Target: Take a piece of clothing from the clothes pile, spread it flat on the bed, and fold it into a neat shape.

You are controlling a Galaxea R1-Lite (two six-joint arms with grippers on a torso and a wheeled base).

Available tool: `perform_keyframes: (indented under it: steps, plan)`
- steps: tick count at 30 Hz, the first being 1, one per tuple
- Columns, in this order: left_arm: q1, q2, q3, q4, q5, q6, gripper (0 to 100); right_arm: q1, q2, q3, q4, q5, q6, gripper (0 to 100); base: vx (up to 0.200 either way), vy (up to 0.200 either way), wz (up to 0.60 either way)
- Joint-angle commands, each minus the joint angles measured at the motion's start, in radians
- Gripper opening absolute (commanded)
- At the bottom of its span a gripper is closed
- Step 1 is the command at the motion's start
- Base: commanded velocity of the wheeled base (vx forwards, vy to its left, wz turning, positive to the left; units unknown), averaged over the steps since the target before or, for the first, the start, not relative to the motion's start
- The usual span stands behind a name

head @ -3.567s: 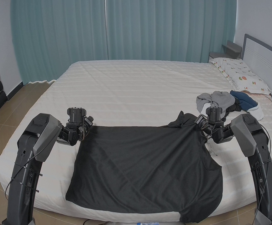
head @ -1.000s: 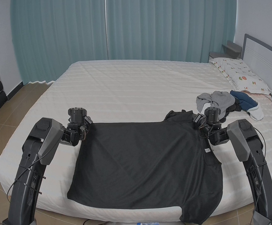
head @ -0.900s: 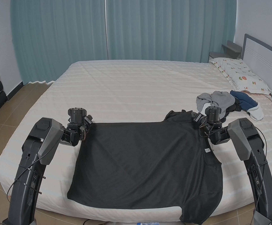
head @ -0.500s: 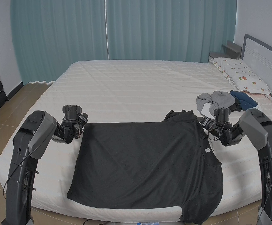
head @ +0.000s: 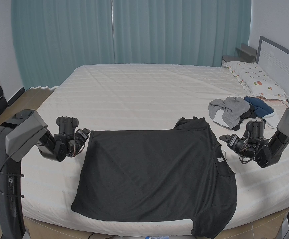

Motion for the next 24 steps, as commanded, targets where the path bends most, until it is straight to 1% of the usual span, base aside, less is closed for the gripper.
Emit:
perform_keyframes:
  steps: [1, 4, 9, 10, 12, 13, 14, 22, 24]
  plan:
    - [-0.034, -0.312, 0.619, -0.243, -0.121, -0.032, 100, 0.030, -0.249, 0.457, -0.160, 0.063, 0.066, 100, 0.000, 0.000, 0.00]
    - [-0.036, -0.317, 0.699, -0.291, -0.132, -0.033, 100, 0.047, -0.228, 0.549, -0.255, 0.083, 0.109, 100, 0.000, 0.000, 0.00]
    - [-0.056, -0.305, 0.806, -0.352, -0.152, -0.029, 100, 0.039, -0.169, 0.682, -0.456, 0.163, 0.231, 100, 0.000, 0.000, 0.00]
    - [-0.056, -0.305, 0.815, -0.363, -0.152, -0.029, 100, 0.039, -0.143, 0.708, -0.501, 0.176, 0.245, 100, 0.000, 0.000, 0.00]
    - [-0.056, -0.305, 0.818, -0.368, -0.153, -0.029, 100, 0.038, -0.099, 0.736, -0.573, 0.182, 0.248, 100, -0.200, 0.000, 0.00]
    - [-0.056, -0.305, 0.820, -0.368, -0.153, -0.030, 100, 0.036, -0.059, 0.759, -0.657, 0.184, 0.250, 100, -0.200, 0.000, 0.00]
    - [-0.056, -0.306, 0.822, -0.363, -0.153, -0.029, 100, 0.035, -0.039, 0.776, -0.686, 0.187, 0.248, 100, -0.200, 0.000, 0.00]
    - [-0.062, -0.320, 0.858, -0.368, -0.153, 0.002, 100, 0.027, -0.040, 0.796, -0.682, 0.204, 0.254, 100, -0.200, 0.000, 0.00]
    - [-0.062, -0.322, 0.863, -0.364, -0.155, 0.004, 100, 0.027, -0.036, 0.800, -0.683, 0.207, 0.254, 100, 0.000, 0.000, 0.00]
